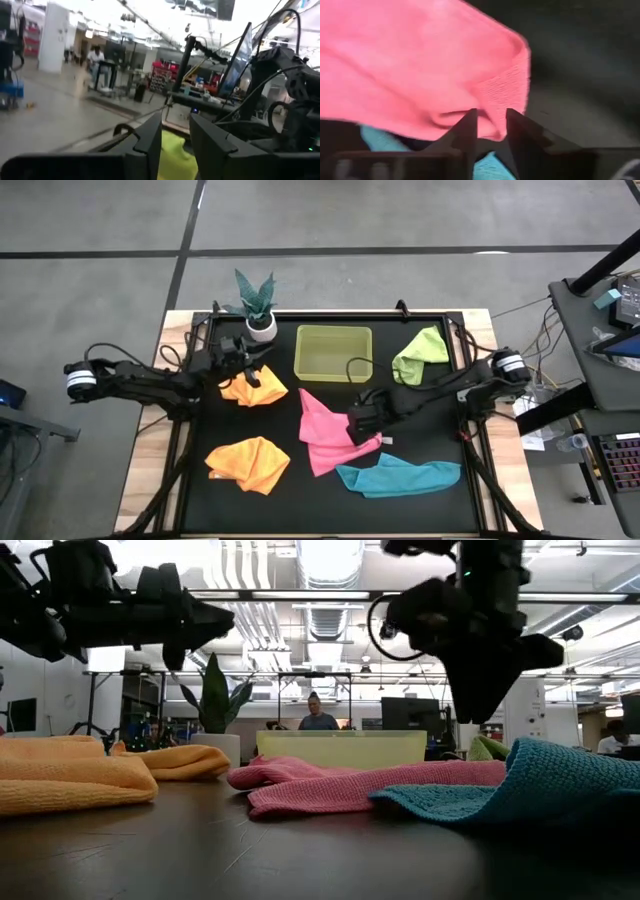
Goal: Fold microfiber towels
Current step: Fold the pink towel on the table
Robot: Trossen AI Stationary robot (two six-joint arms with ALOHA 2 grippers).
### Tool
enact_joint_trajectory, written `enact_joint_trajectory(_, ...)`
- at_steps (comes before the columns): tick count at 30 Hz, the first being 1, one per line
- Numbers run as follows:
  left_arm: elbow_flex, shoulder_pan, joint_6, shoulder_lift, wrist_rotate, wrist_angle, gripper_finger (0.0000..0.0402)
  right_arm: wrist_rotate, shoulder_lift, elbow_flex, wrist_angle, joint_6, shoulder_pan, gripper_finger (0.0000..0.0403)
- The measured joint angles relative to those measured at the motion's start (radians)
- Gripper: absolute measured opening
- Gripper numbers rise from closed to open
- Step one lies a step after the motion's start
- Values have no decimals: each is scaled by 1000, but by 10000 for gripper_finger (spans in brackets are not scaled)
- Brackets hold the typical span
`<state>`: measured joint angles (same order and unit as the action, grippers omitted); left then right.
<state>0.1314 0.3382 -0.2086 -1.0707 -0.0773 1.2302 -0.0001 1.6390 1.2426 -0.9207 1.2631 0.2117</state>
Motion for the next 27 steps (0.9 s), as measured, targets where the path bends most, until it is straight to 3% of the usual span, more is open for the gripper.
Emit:
enact_joint_trajectory(8,0,0,158,48,-3,32,86,-4,74,63,-55,23,-26,202)
enact_joint_trajectory(14,-4,0,239,68,-6,41,86,16,100,61,-39,78,-27,251)
enact_joint_trajectory(20,-6,0,246,71,-6,43,86,53,141,60,-29,95,-29,270)
enact_joint_trajectory(27,-6,0,247,71,-6,42,86,70,192,60,-12,100,-31,254)
